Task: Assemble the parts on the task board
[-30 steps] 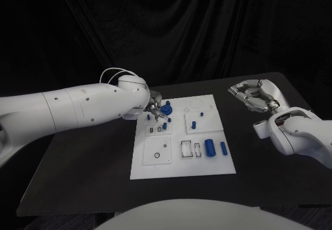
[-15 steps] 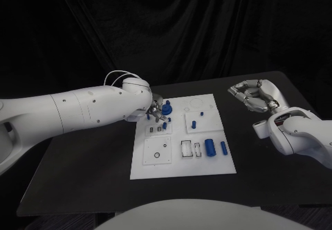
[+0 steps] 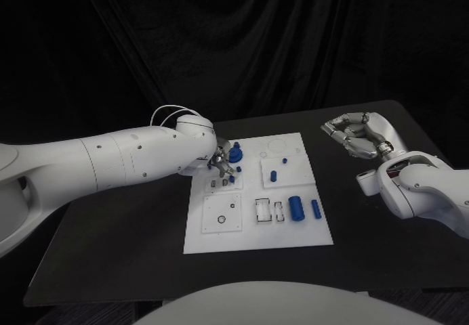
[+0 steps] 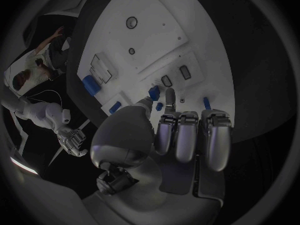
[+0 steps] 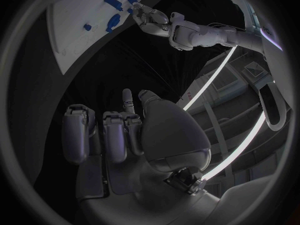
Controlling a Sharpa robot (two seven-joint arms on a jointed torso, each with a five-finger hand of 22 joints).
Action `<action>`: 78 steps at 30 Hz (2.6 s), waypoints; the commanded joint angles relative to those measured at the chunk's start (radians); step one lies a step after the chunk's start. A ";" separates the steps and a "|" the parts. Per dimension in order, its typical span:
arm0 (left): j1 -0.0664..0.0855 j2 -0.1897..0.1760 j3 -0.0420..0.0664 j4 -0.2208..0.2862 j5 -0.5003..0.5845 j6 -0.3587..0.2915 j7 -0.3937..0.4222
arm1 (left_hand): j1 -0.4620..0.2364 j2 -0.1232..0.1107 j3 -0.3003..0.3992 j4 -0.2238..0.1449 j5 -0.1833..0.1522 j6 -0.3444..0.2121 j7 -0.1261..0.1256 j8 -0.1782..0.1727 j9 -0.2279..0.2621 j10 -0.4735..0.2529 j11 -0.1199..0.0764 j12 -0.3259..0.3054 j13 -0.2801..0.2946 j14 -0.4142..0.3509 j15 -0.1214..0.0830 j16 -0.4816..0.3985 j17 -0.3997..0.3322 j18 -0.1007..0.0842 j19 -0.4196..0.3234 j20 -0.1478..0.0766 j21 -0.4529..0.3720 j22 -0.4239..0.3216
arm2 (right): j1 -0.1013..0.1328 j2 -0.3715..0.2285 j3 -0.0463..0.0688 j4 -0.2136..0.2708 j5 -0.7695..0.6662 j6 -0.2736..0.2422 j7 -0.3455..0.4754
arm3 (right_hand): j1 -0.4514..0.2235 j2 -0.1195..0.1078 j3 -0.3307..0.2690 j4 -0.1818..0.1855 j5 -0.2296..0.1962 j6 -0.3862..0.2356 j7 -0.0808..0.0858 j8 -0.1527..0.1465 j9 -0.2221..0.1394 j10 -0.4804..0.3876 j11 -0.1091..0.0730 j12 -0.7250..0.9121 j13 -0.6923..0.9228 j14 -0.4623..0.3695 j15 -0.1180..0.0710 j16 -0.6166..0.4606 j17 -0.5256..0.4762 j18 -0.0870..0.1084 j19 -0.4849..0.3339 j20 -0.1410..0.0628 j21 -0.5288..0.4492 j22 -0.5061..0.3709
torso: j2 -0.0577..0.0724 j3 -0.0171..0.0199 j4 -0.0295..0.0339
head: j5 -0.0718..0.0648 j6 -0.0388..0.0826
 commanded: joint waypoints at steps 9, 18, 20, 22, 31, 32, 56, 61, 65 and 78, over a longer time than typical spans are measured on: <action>-0.005 0.008 0.001 -0.002 -0.003 -0.007 0.044 | 0.014 0.006 0.009 -0.015 0.021 -0.003 -0.004 -0.020 0.004 0.104 -0.006 0.003 0.263 0.106 -0.006 0.003 0.263 -0.006 0.105 -0.006 -0.003 0.263 | -0.003 0.003 0.001 -0.005 0.000 0.006 -0.023 | 0.010 0.000 0.009 -0.001 0.008 -0.011 0.003 0.005 -0.002 0.097 -0.005 0.003 0.258 0.101 -0.006 0.002 0.263 -0.005 0.023 -0.007 -0.009 0.208 | 0.002 0.0000 -0.0022 | 0.003 0.000; -0.006 0.010 0.001 -0.004 -0.003 0.002 0.055 | 0.020 0.007 0.015 -0.022 0.031 0.001 -0.005 -0.026 0.008 0.104 -0.007 0.003 0.263 0.106 -0.006 0.003 0.263 -0.006 0.105 -0.007 -0.003 0.263 | -0.003 0.004 0.001 -0.007 0.000 0.008 -0.029 | 0.012 -0.001 0.010 -0.001 0.009 -0.012 0.004 0.005 -0.002 0.095 -0.005 0.002 0.257 0.101 -0.006 0.002 0.263 -0.004 0.021 -0.007 -0.013 0.207 | -0.001 0.0007 0.0023 | -0.004 0.000; -0.006 0.010 0.001 -0.004 -0.003 0.003 0.057 | 0.021 0.007 0.017 -0.023 0.034 0.002 -0.005 -0.028 0.009 0.104 -0.007 0.003 0.263 0.106 -0.006 0.003 0.263 -0.006 0.105 -0.007 -0.003 0.263 | -0.004 0.005 0.001 -0.008 0.000 0.009 -0.030 | 0.012 -0.001 0.010 -0.001 0.009 -0.012 0.004 0.005 -0.002 0.095 -0.005 0.002 0.257 0.101 -0.006 0.002 0.263 -0.004 0.021 -0.007 -0.013 0.207 | -0.001 0.0007 0.0020 | -0.004 0.000; -0.006 0.010 0.001 -0.005 -0.003 0.004 0.059 | 0.023 0.008 0.021 -0.027 0.042 0.004 -0.005 -0.031 0.010 0.104 -0.007 0.003 0.263 0.106 -0.006 0.003 0.263 -0.006 0.105 -0.007 -0.003 0.263 | -0.004 0.006 0.001 -0.008 0.000 0.009 -0.031 | 0.013 -0.001 0.011 -0.001 0.009 -0.013 0.004 0.005 -0.003 0.094 -0.004 0.002 0.255 0.101 -0.005 0.002 0.263 -0.003 0.020 -0.007 -0.015 0.206 | -0.001 0.0008 0.0018 | -0.004 0.000; -0.007 0.009 0.001 -0.006 -0.003 0.008 0.065 | 0.040 0.005 0.060 -0.056 0.116 0.009 -0.007 -0.062 0.023 0.104 -0.009 0.003 0.263 0.106 -0.009 0.003 0.263 -0.006 0.105 -0.010 -0.003 0.263 | -0.004 0.005 0.001 -0.008 0.000 0.013 -0.035 | 0.013 -0.001 0.011 -0.001 0.009 -0.013 0.004 0.005 -0.003 0.094 -0.004 0.001 0.255 0.101 -0.005 0.002 0.263 -0.003 0.019 -0.007 -0.017 0.206 | -0.001 0.0009 0.0016 | -0.004 0.000; -0.007 0.009 0.001 -0.006 -0.003 0.009 0.065 | 0.046 0.003 0.075 -0.065 0.138 0.010 -0.008 -0.069 0.027 0.104 -0.010 0.003 0.263 0.106 -0.009 0.003 0.263 -0.006 0.105 -0.010 -0.003 0.263 | -0.004 0.005 0.001 -0.008 0.000 0.013 -0.036 | 0.014 0.000 0.012 -0.001 0.010 -0.014 0.004 0.005 -0.003 0.092 -0.004 0.001 0.254 0.101 -0.005 0.002 0.263 -0.002 0.018 -0.006 -0.019 0.205 | -0.002 0.0010 0.0017 | -0.004 0.000; -0.008 -0.005 0.001 0.002 -0.003 0.005 0.078 | 0.045 -0.012 0.132 -0.094 0.169 0.013 -0.005 -0.104 0.036 0.104 -0.009 0.003 0.263 0.106 -0.009 0.003 0.263 -0.006 0.105 -0.010 -0.003 0.263 | -0.008 0.006 0.001 -0.013 0.000 0.020 -0.045 | 0.017 -0.001 0.014 0.000 0.011 -0.017 0.005 0.007 -0.004 0.086 -0.003 -0.002 0.248 0.101 -0.004 0.002 0.263 0.001 0.012 -0.006 -0.030 0.201 | -0.001 0.0001 0.0043 | 0.002 0.000; -0.008 -0.020 0.001 0.019 -0.003 -0.050 0.090 | 0.022 -0.020 0.143 -0.092 0.126 0.029 -0.005 -0.111 0.048 0.104 -0.008 0.003 0.263 0.106 -0.007 0.003 0.263 -0.006 0.105 -0.008 -0.003 0.263 | -0.010 0.003 0.001 -0.012 0.000 0.021 -0.045 | 0.017 -0.001 0.015 0.000 0.011 -0.017 0.006 0.007 -0.004 0.085 -0.003 -0.002 0.247 0.101 -0.004 0.002 0.263 0.001 0.011 -0.006 -0.032 0.200 | -0.001 -0.0006 0.0037 | 0.004 0.000; -0.008 -0.037 0.001 0.043 -0.003 -0.114 0.107 | -0.003 -0.024 0.145 -0.082 0.093 0.065 -0.018 -0.081 0.089 0.104 -0.018 0.003 0.263 0.106 -0.014 0.003 0.263 -0.006 0.105 -0.012 -0.003 0.263 | -0.011 -0.001 0.001 -0.011 0.000 0.022 -0.045 | 0.017 -0.001 0.015 0.000 0.011 -0.017 0.006 0.007 -0.004 0.085 -0.003 -0.002 0.247 0.101 -0.004 0.002 0.263 0.001 0.011 -0.006 -0.032 0.200 | -0.002 -0.0011 0.0029 | 0.005 0.000; -0.008 -0.064 0.001 0.091 -0.003 -0.147 0.103 | -0.075 -0.023 0.118 -0.003 0.029 0.083 -0.032 -0.041 0.186 0.104 -0.031 0.003 0.263 0.106 -0.027 0.003 0.263 -0.006 0.105 -0.027 -0.003 0.263 | -0.015 -0.002 0.001 -0.015 0.000 0.030 -0.051 | 0.018 -0.001 0.015 0.000 0.011 -0.019 0.006 0.008 -0.005 0.085 -0.002 -0.002 0.247 0.101 -0.004 0.002 0.262 0.001 0.010 -0.005 -0.033 0.200 | 0.000 -0.0006 0.0034 | 0.013 0.000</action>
